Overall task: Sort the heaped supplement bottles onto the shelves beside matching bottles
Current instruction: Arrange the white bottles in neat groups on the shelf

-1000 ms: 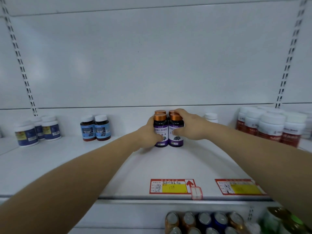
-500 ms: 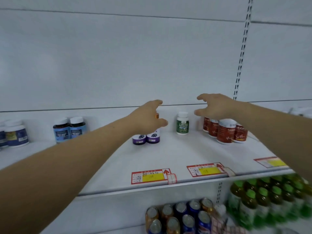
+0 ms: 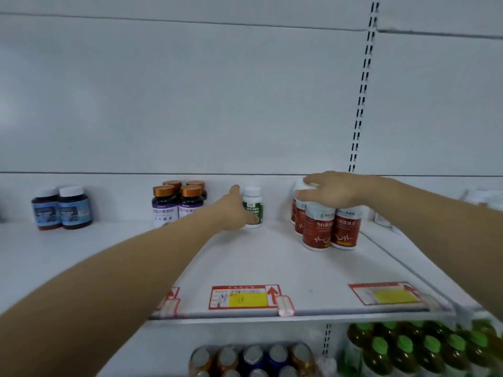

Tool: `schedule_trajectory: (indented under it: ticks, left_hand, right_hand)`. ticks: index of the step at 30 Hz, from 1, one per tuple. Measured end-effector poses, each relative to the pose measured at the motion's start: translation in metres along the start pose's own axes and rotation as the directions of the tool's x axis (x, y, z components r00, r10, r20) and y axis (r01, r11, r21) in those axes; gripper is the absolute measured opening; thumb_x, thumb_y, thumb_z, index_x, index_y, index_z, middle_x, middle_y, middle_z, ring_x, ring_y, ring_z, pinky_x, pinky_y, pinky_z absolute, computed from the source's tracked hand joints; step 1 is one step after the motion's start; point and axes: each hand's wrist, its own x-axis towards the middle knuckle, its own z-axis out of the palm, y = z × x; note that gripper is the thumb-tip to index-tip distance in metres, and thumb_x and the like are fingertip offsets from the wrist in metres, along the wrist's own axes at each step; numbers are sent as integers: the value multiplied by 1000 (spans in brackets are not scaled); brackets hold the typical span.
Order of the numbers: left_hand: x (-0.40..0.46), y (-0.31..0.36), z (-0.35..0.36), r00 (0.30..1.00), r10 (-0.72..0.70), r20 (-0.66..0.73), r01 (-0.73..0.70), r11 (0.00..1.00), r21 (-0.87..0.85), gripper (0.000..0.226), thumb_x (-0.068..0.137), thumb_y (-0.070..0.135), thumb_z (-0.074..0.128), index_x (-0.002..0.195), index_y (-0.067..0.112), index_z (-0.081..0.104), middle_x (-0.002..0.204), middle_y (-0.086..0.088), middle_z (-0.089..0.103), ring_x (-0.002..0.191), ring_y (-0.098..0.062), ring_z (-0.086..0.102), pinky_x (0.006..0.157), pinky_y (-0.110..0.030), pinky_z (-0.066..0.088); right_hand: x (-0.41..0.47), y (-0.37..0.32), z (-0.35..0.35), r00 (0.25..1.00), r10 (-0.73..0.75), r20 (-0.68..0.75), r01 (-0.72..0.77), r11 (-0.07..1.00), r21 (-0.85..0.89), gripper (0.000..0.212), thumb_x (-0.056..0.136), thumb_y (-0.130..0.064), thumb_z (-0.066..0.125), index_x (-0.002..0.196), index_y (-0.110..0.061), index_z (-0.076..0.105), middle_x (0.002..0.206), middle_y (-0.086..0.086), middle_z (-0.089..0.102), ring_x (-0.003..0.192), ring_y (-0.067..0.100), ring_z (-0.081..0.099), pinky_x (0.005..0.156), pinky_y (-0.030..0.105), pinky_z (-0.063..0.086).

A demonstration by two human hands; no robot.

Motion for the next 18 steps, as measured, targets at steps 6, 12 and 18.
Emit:
schedule_trajectory:
  ticks: [6, 12, 18]
  left_hand:
    - [33, 0, 34, 987, -103, -125, 104, 995, -2, 70, 81, 26, 70, 135, 6, 31, 124, -12, 54, 109, -28, 56, 84, -32, 43]
    - [41, -5, 42, 984, -78, -160, 85, 996, 34, 61, 82, 33, 70, 129, 7, 41, 129, -9, 54, 114, -27, 53, 86, -26, 36]
    - [36, 0, 30, 978, -100, -182, 107, 994, 31, 77, 78, 32, 74, 136, 7, 30, 130, -11, 48, 107, -26, 51, 85, -31, 40]
  right_hand:
    - [15, 9, 9, 996, -87, -22, 87, 996, -23, 71, 89, -70, 32, 150, -34, 22, 158, -1, 24, 140, 27, 31, 106, 42, 31]
    - [17, 10, 11, 991, -121, -63, 117, 991, -60, 70, 89, -70, 31, 149, -35, 23, 156, -3, 29, 137, 26, 35, 101, 42, 36]
    - [11, 6, 10, 991, -117, -60, 115, 993, -38, 70, 89, -69, 33, 148, -34, 27, 153, -1, 34, 135, 27, 38, 100, 42, 37]
